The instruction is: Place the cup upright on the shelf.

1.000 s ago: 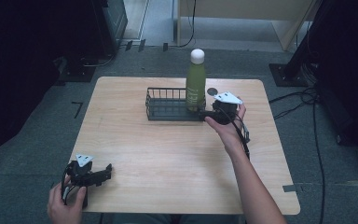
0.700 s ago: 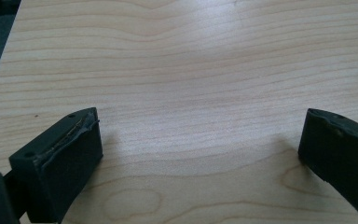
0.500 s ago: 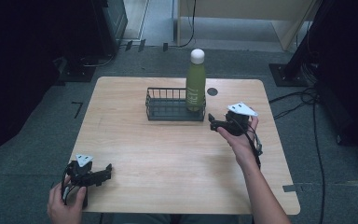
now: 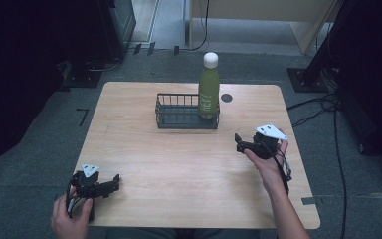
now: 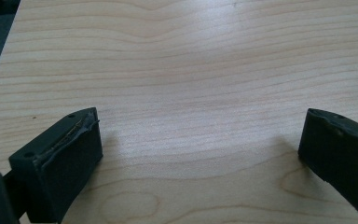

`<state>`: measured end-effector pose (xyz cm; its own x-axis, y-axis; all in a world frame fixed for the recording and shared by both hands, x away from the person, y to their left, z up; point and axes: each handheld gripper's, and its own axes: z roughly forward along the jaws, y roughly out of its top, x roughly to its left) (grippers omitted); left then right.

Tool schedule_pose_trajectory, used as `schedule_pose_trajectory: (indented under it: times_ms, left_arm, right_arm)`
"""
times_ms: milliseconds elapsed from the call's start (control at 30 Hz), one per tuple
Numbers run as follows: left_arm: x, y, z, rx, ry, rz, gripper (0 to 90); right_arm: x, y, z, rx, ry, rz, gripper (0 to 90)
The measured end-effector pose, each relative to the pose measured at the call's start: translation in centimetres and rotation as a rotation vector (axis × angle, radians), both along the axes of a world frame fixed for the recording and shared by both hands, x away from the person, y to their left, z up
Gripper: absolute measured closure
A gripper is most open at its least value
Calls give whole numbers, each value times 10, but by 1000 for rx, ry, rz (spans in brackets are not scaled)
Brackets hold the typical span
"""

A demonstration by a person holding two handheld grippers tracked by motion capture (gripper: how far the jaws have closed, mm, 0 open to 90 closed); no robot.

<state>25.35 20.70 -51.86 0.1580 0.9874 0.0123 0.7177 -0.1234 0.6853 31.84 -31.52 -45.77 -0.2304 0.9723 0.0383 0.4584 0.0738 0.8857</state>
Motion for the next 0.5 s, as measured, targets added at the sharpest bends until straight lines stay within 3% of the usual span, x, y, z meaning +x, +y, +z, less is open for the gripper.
schedule_pose_trajectory:
  times_ms: [500]
  left_arm:
    - [0, 0, 0, -1, -1, 1, 0]
  right_arm:
    - [-36, -41, -20, 9, 27, -72, 54]
